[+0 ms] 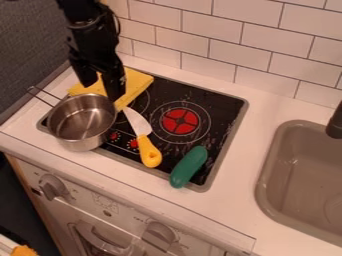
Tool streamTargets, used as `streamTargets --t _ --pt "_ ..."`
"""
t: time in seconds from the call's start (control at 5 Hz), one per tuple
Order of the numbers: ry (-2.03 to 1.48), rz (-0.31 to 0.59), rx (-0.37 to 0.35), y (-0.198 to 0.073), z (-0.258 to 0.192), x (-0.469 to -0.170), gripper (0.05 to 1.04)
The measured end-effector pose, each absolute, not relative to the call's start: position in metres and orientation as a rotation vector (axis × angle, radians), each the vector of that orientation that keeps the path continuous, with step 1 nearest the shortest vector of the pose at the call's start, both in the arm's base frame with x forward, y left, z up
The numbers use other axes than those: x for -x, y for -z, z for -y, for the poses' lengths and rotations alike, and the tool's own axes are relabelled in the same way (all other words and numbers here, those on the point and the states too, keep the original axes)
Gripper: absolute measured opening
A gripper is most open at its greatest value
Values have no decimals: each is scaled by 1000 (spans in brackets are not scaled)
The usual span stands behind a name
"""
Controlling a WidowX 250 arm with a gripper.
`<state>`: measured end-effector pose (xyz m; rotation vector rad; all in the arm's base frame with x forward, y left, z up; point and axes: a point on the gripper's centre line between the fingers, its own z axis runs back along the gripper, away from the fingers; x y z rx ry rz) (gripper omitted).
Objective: Move the silver pot on the top right burner
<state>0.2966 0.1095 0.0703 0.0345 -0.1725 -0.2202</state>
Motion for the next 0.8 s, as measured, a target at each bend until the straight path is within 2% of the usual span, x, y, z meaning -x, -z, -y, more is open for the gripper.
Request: streamTargets --t 0.4,0.6,0.8 --pt "294 30 -84 -24 -100 -265 1000" --pt "326 -11 -93 -8 -95 -257 928" --pt "359 -8 -93 -6 -90 -256 653"
